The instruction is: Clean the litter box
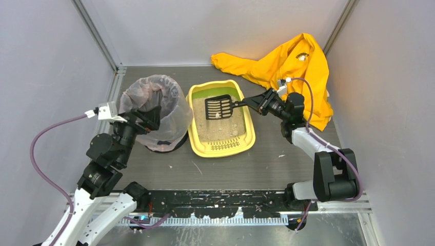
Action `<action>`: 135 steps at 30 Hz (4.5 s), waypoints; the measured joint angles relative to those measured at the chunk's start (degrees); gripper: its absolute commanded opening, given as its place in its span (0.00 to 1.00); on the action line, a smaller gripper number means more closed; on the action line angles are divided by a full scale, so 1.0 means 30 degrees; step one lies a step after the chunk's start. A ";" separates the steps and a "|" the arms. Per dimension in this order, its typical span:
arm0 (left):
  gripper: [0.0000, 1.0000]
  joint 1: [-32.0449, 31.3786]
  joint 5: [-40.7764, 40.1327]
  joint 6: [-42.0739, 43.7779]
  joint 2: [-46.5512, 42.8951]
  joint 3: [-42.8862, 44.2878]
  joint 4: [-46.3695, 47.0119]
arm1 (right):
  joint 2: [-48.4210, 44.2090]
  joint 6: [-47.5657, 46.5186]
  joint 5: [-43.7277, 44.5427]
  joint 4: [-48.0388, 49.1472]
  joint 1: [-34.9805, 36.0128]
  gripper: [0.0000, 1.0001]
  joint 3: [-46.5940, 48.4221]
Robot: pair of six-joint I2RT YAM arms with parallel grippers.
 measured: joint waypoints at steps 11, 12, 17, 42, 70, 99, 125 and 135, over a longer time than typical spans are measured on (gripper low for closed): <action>1.00 0.0000 -0.0335 0.0000 -0.0860 0.0000 -0.0430 | 0.0073 0.0306 0.0087 -0.1479 0.0437 0.01 0.3300; 1.00 0.0000 -0.0335 0.0007 -0.0860 0.0000 -0.0466 | 0.0146 0.0291 0.0095 -0.1566 0.0583 0.01 0.3796; 1.00 0.0000 -0.0342 0.0015 -0.0991 0.0000 -0.0794 | 0.1020 0.0036 0.0306 -0.2368 0.1566 0.01 0.6870; 1.00 0.0000 -0.1122 0.0503 -0.2033 0.0000 -0.2055 | 0.9814 -0.5049 0.1260 -1.1220 0.7249 0.01 2.2396; 1.00 0.0000 -0.1166 0.0656 -0.1807 0.0080 -0.2805 | 1.0091 -1.6721 0.8473 -2.0021 1.2794 0.01 2.7525; 1.00 0.0007 0.0364 0.1253 0.9967 0.5187 0.3861 | -0.1129 -1.3158 1.0826 -1.4520 0.5238 0.01 1.0455; 0.92 0.0896 0.0379 0.2426 1.7930 1.6444 -0.0969 | 0.4167 -1.6473 1.3187 -2.6505 0.5960 0.01 2.0254; 0.90 0.0896 0.0736 0.1100 1.9445 1.7267 -0.0867 | 0.4175 -1.8979 1.6706 -2.6935 0.8284 0.01 1.9118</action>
